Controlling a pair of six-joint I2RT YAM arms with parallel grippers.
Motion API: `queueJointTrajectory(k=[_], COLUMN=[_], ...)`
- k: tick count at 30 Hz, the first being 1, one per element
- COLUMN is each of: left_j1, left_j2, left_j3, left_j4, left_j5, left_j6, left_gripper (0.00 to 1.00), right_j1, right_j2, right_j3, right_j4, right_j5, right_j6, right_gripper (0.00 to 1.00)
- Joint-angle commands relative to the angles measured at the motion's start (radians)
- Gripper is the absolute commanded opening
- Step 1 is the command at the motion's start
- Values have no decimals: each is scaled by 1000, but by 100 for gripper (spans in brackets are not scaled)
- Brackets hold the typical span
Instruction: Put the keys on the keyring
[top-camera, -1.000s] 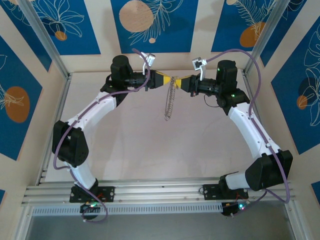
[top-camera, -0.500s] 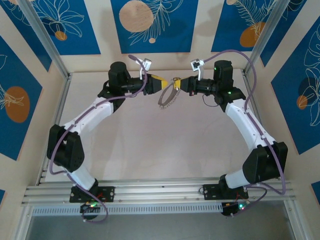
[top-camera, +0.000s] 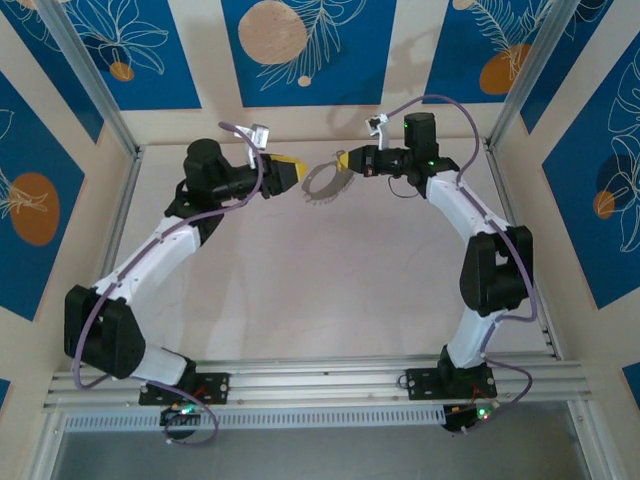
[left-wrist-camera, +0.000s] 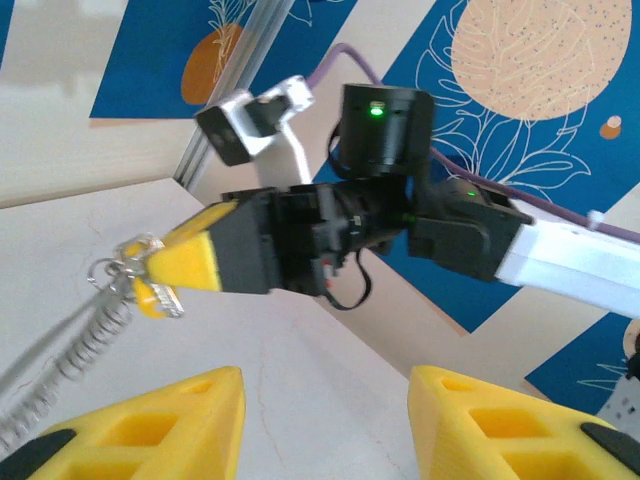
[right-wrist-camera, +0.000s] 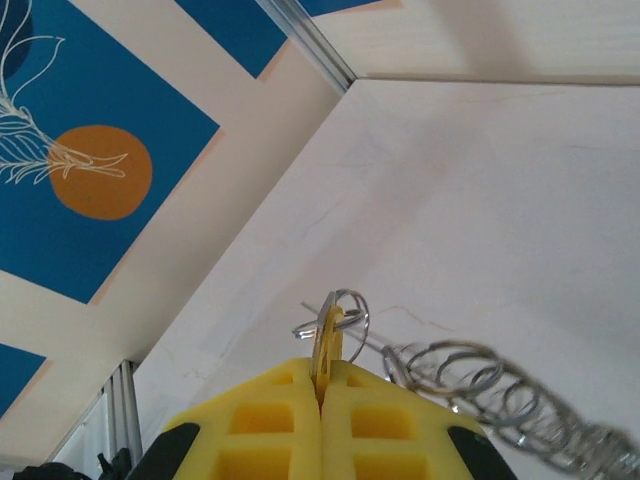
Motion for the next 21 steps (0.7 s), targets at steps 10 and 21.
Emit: queueJointTrajectory(k=[10,21], left_j1=[12,12], left_j2=[-79,-116], left_j3=[-86,-160], left_j4=[-44,-14], left_j5=[-41,-58], left_j6=[35,16], left_gripper=[47,47], right_j1=[23,137], right_j2=[80,51], right_j3=[-205,-479], right_j4=[161,264], right_j5=[-18,44], right_j6=[78,147], right_gripper=[0,0])
